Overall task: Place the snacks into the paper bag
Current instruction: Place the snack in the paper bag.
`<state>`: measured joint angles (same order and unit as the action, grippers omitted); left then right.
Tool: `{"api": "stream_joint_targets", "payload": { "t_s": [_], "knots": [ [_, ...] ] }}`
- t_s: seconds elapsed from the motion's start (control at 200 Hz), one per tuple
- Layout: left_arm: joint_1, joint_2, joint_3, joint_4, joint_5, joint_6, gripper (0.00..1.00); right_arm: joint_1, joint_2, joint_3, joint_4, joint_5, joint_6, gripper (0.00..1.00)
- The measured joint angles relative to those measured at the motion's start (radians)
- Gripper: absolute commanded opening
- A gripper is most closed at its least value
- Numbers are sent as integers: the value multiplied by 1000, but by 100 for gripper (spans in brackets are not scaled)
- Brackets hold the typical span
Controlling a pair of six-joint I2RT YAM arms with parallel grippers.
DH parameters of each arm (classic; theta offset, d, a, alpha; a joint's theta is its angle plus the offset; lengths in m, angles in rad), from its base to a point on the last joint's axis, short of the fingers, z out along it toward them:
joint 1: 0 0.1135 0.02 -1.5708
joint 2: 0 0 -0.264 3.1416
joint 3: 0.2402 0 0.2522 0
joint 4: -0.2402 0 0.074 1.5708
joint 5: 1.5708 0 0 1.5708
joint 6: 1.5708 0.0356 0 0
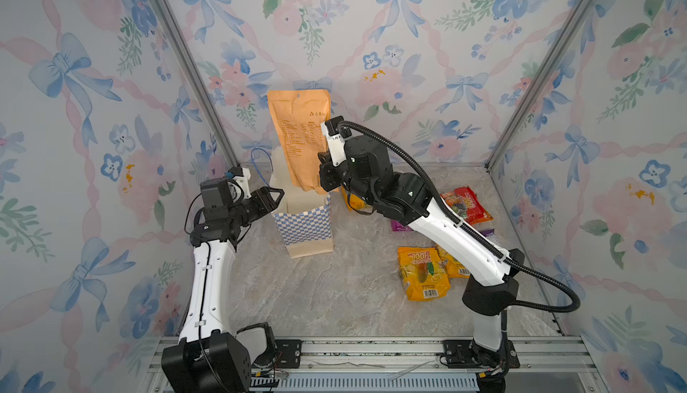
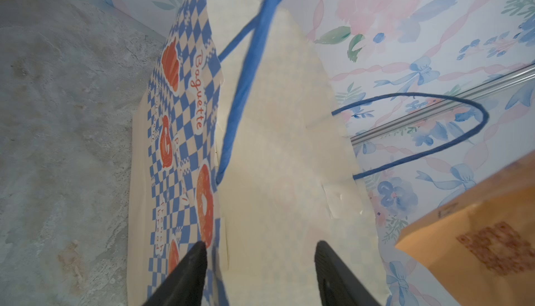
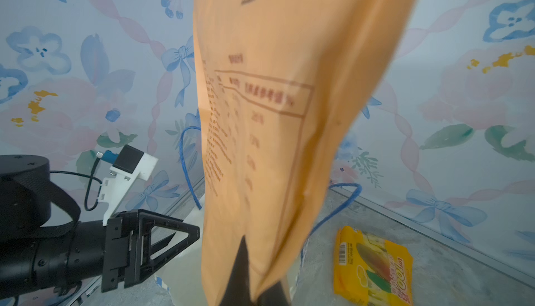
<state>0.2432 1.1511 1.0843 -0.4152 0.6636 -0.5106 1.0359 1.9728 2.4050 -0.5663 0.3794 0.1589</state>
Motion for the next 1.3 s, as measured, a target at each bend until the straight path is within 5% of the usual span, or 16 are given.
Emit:
{"api": "stream_joint_targets", "payload": {
  "t_s": [0.756,1.301],
  "knots": [
    [0,11,0,-2,8,12,64,106,144,0,270,297,-147,0],
    [0,11,0,-2,11,13,66,106,206,5,302,429,-167,0]
  ]
}}
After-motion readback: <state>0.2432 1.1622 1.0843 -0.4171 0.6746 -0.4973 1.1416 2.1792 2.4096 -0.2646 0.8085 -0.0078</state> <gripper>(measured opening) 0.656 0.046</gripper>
